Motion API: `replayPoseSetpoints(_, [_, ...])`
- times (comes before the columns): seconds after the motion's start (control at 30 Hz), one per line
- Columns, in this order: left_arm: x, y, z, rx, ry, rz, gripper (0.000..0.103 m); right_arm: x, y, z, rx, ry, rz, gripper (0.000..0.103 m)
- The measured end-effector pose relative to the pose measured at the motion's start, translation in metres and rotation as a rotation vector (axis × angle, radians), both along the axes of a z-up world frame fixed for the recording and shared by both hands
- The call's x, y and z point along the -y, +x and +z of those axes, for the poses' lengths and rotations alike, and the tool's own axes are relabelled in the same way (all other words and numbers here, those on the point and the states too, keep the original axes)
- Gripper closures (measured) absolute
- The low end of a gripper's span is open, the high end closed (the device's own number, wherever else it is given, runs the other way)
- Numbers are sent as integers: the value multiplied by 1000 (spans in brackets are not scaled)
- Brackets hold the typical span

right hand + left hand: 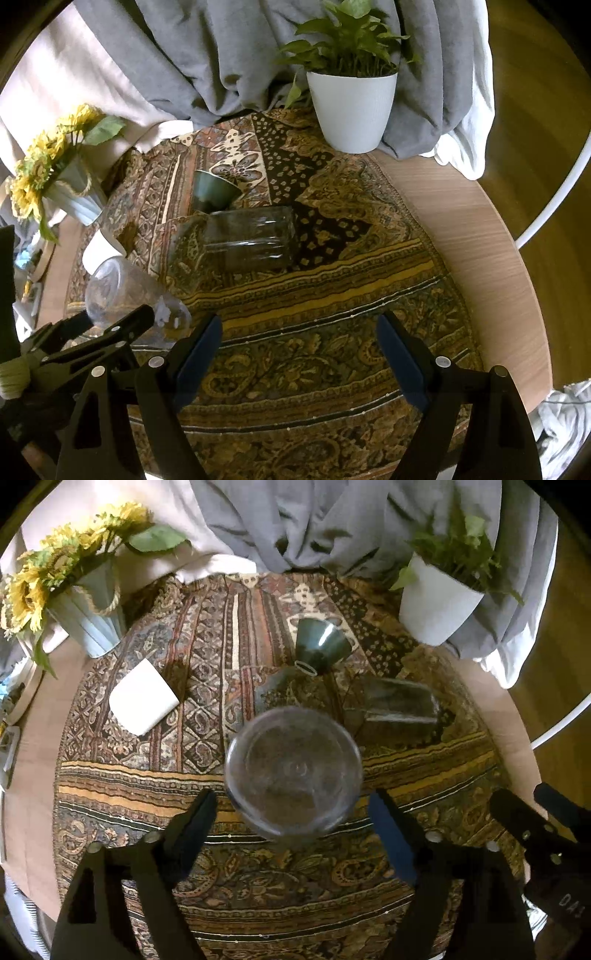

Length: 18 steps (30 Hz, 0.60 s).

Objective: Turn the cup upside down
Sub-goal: 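Lower the inverted jar onto the rug with the right gripper, then open the right gripper and pull it back from the jar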

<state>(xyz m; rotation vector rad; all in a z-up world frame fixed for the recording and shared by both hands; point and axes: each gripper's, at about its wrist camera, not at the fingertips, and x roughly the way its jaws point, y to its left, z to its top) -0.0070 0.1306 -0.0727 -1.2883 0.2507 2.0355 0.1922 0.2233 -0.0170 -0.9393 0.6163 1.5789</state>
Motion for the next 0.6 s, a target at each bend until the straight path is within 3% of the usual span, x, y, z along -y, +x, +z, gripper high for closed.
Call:
replayPoseSetpoints(0.1, [9,3,11,-10,25,4,13,6,0,5,-5,6,-8,17])
replayPoseSetpoints(0.2, [24,5,24,-32,26,37,1,16,-3,16,-22,32,-2,17])
replayPoseSetpoints(0.43, [70,21,57,-148,53,85,0,52,-18,40,-37,110,44,10])
replayPoseSetpoints(0.6, [102,27,70,-174,73,131,0,79,-29,53,-55,158,78,7])
